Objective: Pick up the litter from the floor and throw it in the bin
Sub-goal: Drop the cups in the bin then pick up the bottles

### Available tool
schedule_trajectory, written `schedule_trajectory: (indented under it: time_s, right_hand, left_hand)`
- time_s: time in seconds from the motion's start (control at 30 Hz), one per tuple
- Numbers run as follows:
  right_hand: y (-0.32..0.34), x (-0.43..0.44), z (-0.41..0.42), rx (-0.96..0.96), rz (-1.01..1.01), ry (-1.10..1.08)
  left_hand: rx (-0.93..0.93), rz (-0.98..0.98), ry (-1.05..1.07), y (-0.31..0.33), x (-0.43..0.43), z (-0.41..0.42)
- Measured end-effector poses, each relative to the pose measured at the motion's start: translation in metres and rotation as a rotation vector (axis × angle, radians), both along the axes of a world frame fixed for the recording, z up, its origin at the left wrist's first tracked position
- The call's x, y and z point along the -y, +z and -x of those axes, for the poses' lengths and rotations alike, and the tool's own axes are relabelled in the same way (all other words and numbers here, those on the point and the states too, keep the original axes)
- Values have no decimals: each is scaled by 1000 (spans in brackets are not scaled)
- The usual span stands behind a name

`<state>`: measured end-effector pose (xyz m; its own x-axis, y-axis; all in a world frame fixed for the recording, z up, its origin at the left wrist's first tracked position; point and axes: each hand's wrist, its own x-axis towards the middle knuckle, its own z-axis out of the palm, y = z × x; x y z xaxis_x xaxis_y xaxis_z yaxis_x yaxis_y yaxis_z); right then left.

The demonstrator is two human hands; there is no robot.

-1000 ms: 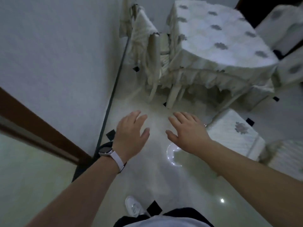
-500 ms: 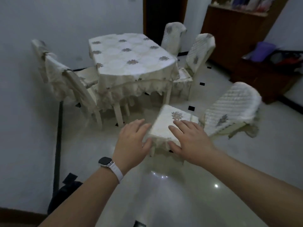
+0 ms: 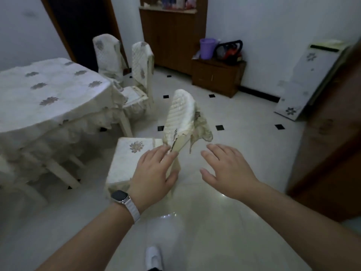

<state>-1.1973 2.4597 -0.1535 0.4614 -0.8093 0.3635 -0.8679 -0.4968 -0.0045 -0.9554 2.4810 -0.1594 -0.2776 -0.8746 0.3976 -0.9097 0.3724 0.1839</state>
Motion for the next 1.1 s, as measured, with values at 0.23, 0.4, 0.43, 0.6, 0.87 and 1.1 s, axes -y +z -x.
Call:
schedule_trajectory:
  time_s: [0.23, 0.4, 0.43, 0.6, 0.87, 1.1]
  right_hand:
    - [-30, 71, 42, 39, 15, -115]
    - [-46, 144, 61, -18, -81, -229]
    - [-46, 160, 64, -32, -98, -237]
    - [-26, 246, 69, -76, -100, -312]
    - [-9, 320, 103, -49, -77, -406]
    - [-19, 403, 152, -18, -57, -383]
  left_hand:
    - [-35, -55, -101, -26, 103, 48]
    - [-21, -161, -194, -57, 201, 68]
    - [-20, -173, -202, -59, 221, 71]
    - [1, -149, -298, -53, 325, 85]
    - [-9, 7, -482, -36, 440, 137]
    - [-15, -7, -489, -45, 508, 187]
